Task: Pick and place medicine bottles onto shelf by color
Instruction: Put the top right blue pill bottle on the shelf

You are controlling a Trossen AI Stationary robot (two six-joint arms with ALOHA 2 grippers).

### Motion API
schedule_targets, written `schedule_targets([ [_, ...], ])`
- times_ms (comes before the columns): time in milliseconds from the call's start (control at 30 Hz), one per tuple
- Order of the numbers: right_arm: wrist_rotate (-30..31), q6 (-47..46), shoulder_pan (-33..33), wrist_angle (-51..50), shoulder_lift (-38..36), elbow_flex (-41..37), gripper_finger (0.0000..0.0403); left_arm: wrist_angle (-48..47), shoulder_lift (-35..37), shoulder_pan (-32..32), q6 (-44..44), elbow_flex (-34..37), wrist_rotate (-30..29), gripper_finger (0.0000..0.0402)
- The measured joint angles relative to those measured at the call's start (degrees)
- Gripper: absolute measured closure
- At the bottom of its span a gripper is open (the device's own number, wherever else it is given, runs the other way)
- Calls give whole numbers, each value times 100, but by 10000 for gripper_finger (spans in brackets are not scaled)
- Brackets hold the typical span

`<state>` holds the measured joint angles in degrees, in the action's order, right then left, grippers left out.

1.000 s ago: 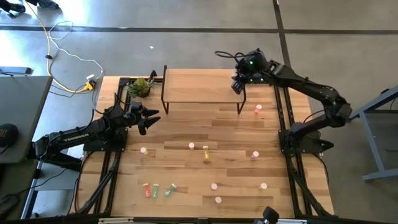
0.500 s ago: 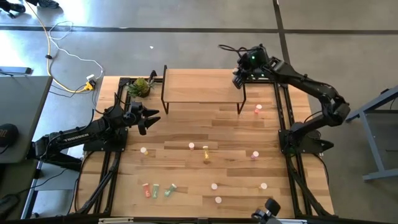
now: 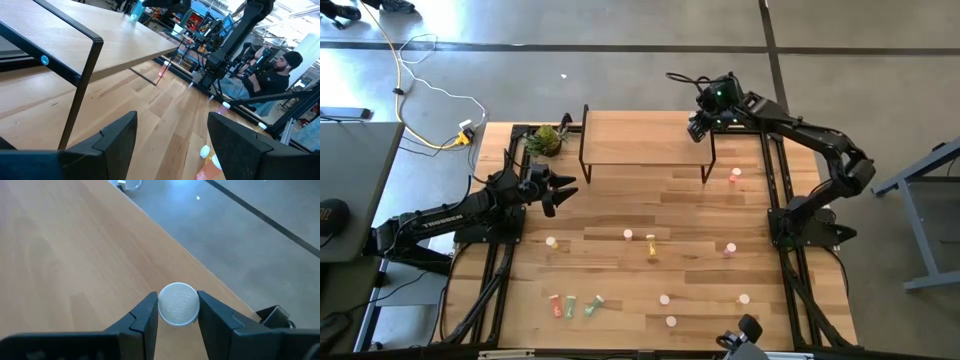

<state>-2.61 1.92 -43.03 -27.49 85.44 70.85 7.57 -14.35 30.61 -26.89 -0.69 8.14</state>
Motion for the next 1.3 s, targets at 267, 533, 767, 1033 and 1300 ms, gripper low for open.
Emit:
schedule_targets([
  [267, 63, 54, -6, 6, 3, 0, 295, 0, -2, 0, 2, 0, 0, 168],
  [533, 63, 108, -7, -14, 3, 0, 295, 0, 0, 0, 2, 0, 0, 168],
  [767, 63, 89, -7, -21, 3, 0, 282, 0, -2, 0, -3, 0, 1, 168],
  [1033, 63, 0, -7, -23, 3, 0, 243, 0, 0, 0, 4, -1, 0, 168],
  [1300, 65, -58, -7, -23, -13, 0, 238, 0, 0, 0, 7, 0, -117, 168],
])
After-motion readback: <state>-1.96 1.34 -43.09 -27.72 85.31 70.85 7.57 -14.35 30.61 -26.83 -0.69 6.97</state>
